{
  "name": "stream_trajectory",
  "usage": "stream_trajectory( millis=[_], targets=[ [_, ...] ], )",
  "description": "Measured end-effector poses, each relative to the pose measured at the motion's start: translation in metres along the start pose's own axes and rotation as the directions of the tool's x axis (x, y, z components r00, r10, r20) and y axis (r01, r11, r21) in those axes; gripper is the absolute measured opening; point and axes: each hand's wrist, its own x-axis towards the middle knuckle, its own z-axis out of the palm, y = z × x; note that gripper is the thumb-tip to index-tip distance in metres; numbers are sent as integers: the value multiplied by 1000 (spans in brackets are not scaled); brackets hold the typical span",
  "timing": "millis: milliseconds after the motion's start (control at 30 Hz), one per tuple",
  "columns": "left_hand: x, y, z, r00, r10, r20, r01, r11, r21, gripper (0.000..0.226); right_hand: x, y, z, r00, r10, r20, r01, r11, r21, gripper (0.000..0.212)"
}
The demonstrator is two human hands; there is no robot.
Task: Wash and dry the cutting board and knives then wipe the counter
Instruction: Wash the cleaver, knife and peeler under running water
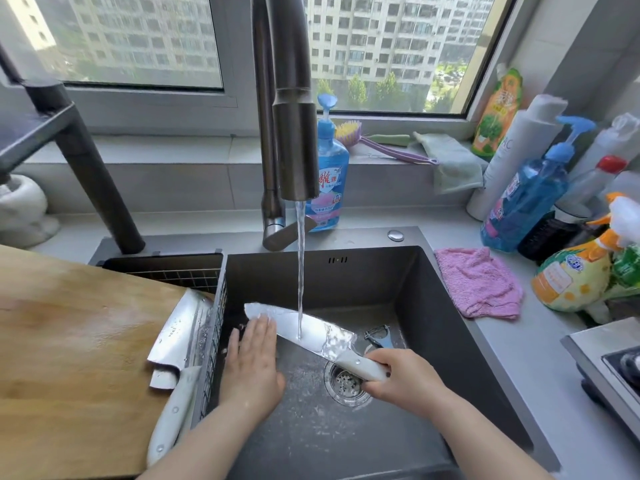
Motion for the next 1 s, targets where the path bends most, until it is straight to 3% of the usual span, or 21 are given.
stream_trajectory(
  millis=[133, 200, 267, 333, 367, 433, 500, 567, 633, 700, 733, 767, 867, 1000],
  targets=[
    [-11, 36, -3, 982, 173, 74, -178, 982, 56, 77, 2, -10, 5, 999, -44, 5, 44, 999, 7, 22],
    [-8, 31, 0, 965, 264, 0, -263, 962, 73, 90, 2, -10, 4, 998, -58, -6, 58, 998, -6, 23],
    [-3, 19, -10, 992, 121, 22, -122, 988, 98, 99, 1, -7, 2, 998, -57, -11, 57, 998, -20, 23],
    [4, 4, -3, 998, -2, -67, 7, 998, 66, 84, 0, -4, 2, 998, -61, -13, 60, 998, -37, 22],
    [4, 3, -2, 1000, -14, -6, 14, 998, 65, 79, 0, -4, 4, 998, -58, -14, 58, 998, -33, 21],
    [2, 6, 3, 991, 119, -62, -114, 991, 67, 81, 1, -5, 8, 999, -48, -17, 48, 999, -7, 21],
    [-3, 18, 8, 960, 278, 13, -279, 960, 3, 81, 3, -7, 10, 999, -43, -20, 43, 999, 5, 22],
    [-7, 24, 14, 923, 356, -144, -366, 929, -46, 64, 4, -8, 12, 999, -30, -19, 30, 999, 21, 22],
    [-8, 29, 7, 922, 250, -297, -329, 909, -255, 45, 4, -8, 13, 1000, 1, -26, 1, 998, 62, 19],
    [-8, 28, -3, 937, -7, -348, -173, 858, -483, 13, 6, -8, 15, 998, 36, -57, -29, 993, 117, 26],
    [-7, 29, -9, 962, -108, -250, -56, 820, -569, 6, 7, -9, 17, 995, 51, -82, -38, 988, 153, 32],
    [-7, 30, -10, 976, -162, -148, 40, 793, -608, 12, 8, -10, 20, 993, 64, -104, -42, 979, 201, 35],
    [-5, 37, -8, 981, -122, 154, 194, 709, -678, 16, 11, -21, 28, 987, 72, -142, -18, 936, 353, 35],
    [0, 49, -12, 977, -83, 197, 211, 518, -829, 12, 12, -41, 37, 981, 33, -192, 53, 904, 425, 26]
  ],
)
